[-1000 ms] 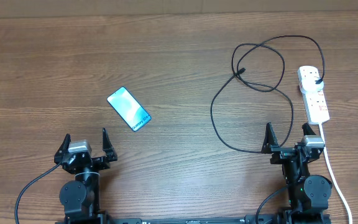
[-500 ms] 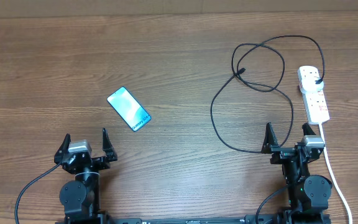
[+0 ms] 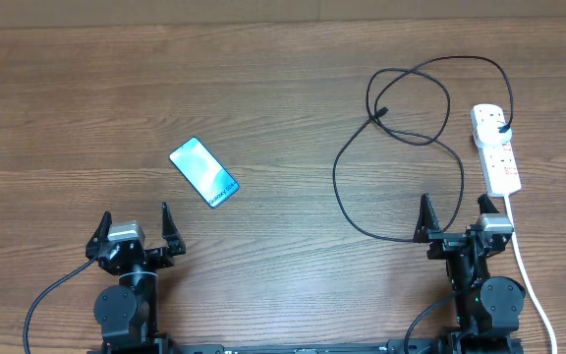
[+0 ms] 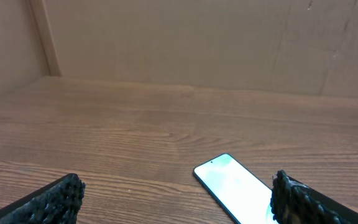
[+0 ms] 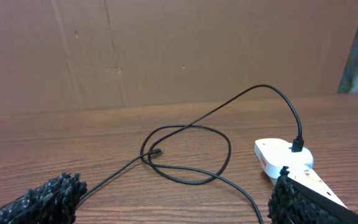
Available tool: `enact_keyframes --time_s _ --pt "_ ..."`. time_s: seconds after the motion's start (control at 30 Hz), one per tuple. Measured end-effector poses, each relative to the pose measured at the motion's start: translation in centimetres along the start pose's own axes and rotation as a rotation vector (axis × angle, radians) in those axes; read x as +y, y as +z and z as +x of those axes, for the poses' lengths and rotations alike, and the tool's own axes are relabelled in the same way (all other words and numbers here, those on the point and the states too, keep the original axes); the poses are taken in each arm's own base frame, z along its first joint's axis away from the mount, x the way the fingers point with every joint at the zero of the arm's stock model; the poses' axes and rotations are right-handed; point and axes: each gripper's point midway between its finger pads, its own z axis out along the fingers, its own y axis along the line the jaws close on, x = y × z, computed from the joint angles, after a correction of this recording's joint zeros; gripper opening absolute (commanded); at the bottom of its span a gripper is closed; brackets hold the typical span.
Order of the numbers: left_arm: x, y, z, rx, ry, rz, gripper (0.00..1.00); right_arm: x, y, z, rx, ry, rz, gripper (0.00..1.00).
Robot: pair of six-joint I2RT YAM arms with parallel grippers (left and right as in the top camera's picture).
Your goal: Plug charger to phone and switch on socket
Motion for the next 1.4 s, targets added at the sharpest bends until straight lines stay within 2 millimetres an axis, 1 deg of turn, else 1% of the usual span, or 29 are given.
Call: enact_keyframes --time_s 0.27,0.37,0.43,0.5,0.57,0.67,0.87,0.93,1.07,1.17,1.2,1.23,1.27,1.3,1.4 --pt "0.0 0.0 0.0 -0.001 0.000 0.000 1.00 0.0 0.0 0.0 0.000 0.000 0.000 1.00" --pt "0.3 0.0 -0.5 -0.020 0.008 -0.017 1.00 0.0 0.0 0.0 0.000 0.000 0.000 1.00" --pt "0.4 0.0 -0.1 -0.003 0.019 -0.024 1.00 0.0 0.0 0.0 0.000 0.000 0.000 1.00" --pt "0.5 0.0 -0.1 -0.005 0.022 -0.030 1.00 0.0 0.0 0.0 0.000 0.000 0.000 1.00" --pt "0.4 0.0 -0.6 -0.023 0.018 -0.024 1.00 0.0 0.0 0.0 0.000 0.000 0.000 1.00" --pt "-1.5 -0.2 -2.2 -0.088 -0.007 0.084 1.00 0.0 0.0 0.0 0.000 0.000 0.000 1.00" --pt "-4.7 -0.9 -3.1 -0.097 -0.128 0.285 1.00 0.0 0.0 0.0 0.000 0.000 0.000 1.00" --pt "-5.4 -1.3 -3.9 -0.100 -0.151 0.325 1.00 0.0 0.0 0.0 0.000 0.000 0.000 1.00" --pt "-5.8 -2.2 -6.3 -0.114 -0.169 0.346 1.00 0.0 0.0 0.0 0.000 0.000 0.000 1.00" --pt "-5.8 -2.8 -8.6 -0.130 -0.172 0.348 1.00 0.0 0.0 0.0 0.000 0.000 0.000 1.00" --pt "-5.9 -3.0 -9.9 -0.136 -0.175 0.350 1.00 0.0 0.0 0.0 0.000 0.000 0.000 1.00" --pt "-5.9 -3.0 -10.3 -0.135 -0.176 0.350 1.00 0.0 0.0 0.0 0.000 0.000 0.000 1.00" --pt "-6.0 -2.7 -11.5 -0.124 -0.183 0.349 1.00 0.0 0.0 0.0 -0.002 0.000 0.000 1.00" --pt "-6.0 -2.5 -12.0 -0.109 -0.185 0.348 1.00 0.0 0.0 0.0 0.000 0.000 0.000 1.00" --pt "-6.2 -0.8 -13.2 -0.007 -0.202 0.339 1.00 0.0 0.0 0.0 -0.001 0.000 0.000 1.00"
